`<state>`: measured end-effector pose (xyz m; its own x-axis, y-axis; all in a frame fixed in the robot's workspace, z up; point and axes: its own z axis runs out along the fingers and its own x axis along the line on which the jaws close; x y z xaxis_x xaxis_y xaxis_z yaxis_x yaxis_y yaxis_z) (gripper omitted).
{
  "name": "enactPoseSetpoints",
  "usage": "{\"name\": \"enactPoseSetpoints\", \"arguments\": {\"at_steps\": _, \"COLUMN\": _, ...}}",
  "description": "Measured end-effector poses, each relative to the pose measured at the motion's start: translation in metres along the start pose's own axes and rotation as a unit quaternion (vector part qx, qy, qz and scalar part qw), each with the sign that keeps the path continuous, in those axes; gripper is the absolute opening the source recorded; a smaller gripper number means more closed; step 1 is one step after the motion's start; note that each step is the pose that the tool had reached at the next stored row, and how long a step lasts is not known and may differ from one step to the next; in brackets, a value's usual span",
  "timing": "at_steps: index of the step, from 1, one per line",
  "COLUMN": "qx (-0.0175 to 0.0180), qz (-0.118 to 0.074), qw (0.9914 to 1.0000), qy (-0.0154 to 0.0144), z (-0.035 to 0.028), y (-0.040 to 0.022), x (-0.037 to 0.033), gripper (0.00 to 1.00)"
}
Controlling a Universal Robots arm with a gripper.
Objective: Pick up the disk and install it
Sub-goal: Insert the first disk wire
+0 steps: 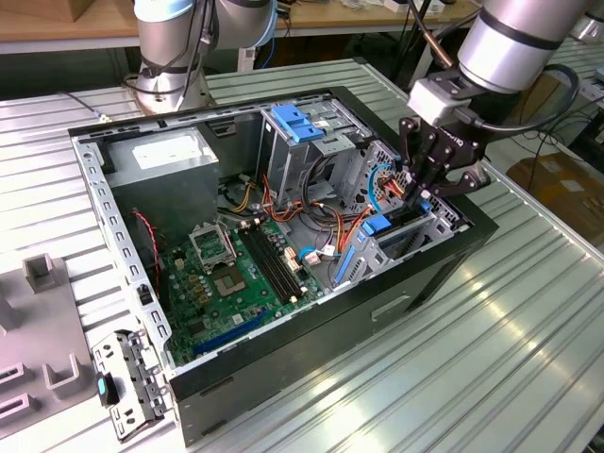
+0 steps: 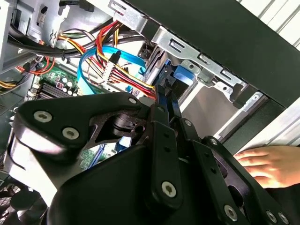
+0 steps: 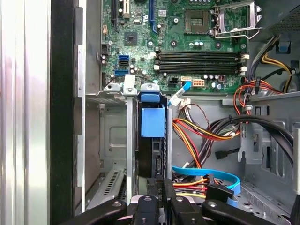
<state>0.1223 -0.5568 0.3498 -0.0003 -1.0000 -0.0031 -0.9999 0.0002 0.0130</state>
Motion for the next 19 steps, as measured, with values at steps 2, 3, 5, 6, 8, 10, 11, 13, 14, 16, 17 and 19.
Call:
{"name": "enactPoseSetpoints", "arguments": {"at_steps": 2, "qx": 0.0000, "qz": 0.000, "qw": 1.00000, "qy": 0.0001, "z": 0.0007, "y": 0.0001, "x": 0.0000, "gripper": 0.16}}
{"name": "enactPoseSetpoints", "arguments": {"at_steps": 3, "qx": 0.0000, "qz": 0.000, "qw": 1.00000, "qy": 0.0001, "z": 0.0012, "y": 0.0001, "x": 0.0000, "gripper": 0.16}}
{"name": "enactPoseSetpoints", "arguments": {"at_steps": 5, "qx": 0.0000, "qz": 0.000, "qw": 1.00000, "qy": 0.0001, "z": 0.0020, "y": 0.0001, "x": 0.0000, "gripper": 0.16}}
{"name": "enactPoseSetpoints", "arguments": {"at_steps": 6, "qx": 0.0000, "qz": 0.000, "qw": 1.00000, "qy": 0.0002, "z": 0.0024, "y": 0.0001, "x": 0.0000, "gripper": 0.16}}
{"name": "enactPoseSetpoints", "arguments": {"at_steps": 8, "qx": 0.0000, "qz": 0.000, "qw": 1.00000, "qy": 0.0003, "z": 0.0034, "y": 0.0001, "x": 0.0000, "gripper": 0.16}}
{"name": "enactPoseSetpoints", "arguments": {"at_steps": 10, "qx": 0.0000, "qz": 0.000, "qw": 1.00000, "qy": 0.0003, "z": 0.0051, "y": 0.0001, "x": 0.0000, "gripper": 0.16}}
{"name": "enactPoseSetpoints", "arguments": {"at_steps": 11, "qx": 0.0000, "qz": 0.000, "qw": 1.00000, "qy": 0.0002, "z": 0.0064, "y": 0.0001, "x": 0.0000, "gripper": 0.16}}
{"name": "enactPoseSetpoints", "arguments": {"at_steps": 13, "qx": 0.0000, "qz": 0.000, "qw": 1.00000, "qy": 0.0005, "z": 0.0087, "y": 0.0001, "x": 0.0000, "gripper": 0.16}}
{"name": "enactPoseSetpoints", "arguments": {"at_steps": 14, "qx": -0.0001, "qz": 0.000, "qw": 1.00000, "qy": 0.0005, "z": 0.0087, "y": 0.0000, "x": 0.0000, "gripper": 0.16}}
{"name": "enactPoseSetpoints", "arguments": {"at_steps": 16, "qx": -0.0001, "qz": 0.000, "qw": 1.00000, "qy": 0.0005, "z": 0.0089, "y": 0.0000, "x": 0.0000, "gripper": 0.16}}
{"name": "enactPoseSetpoints", "arguments": {"at_steps": 17, "qx": -0.0001, "qz": 0.000, "qw": 1.00000, "qy": 0.0005, "z": 0.0089, "y": 0.0000, "x": 0.0000, "gripper": 0.16}}
{"name": "enactPoseSetpoints", "arguments": {"at_steps": 19, "qx": -0.0001, "qz": 0.000, "qw": 1.00000, "qy": 0.0006, "z": 0.0089, "y": 0.0000, "x": 0.0000, "gripper": 0.16}}
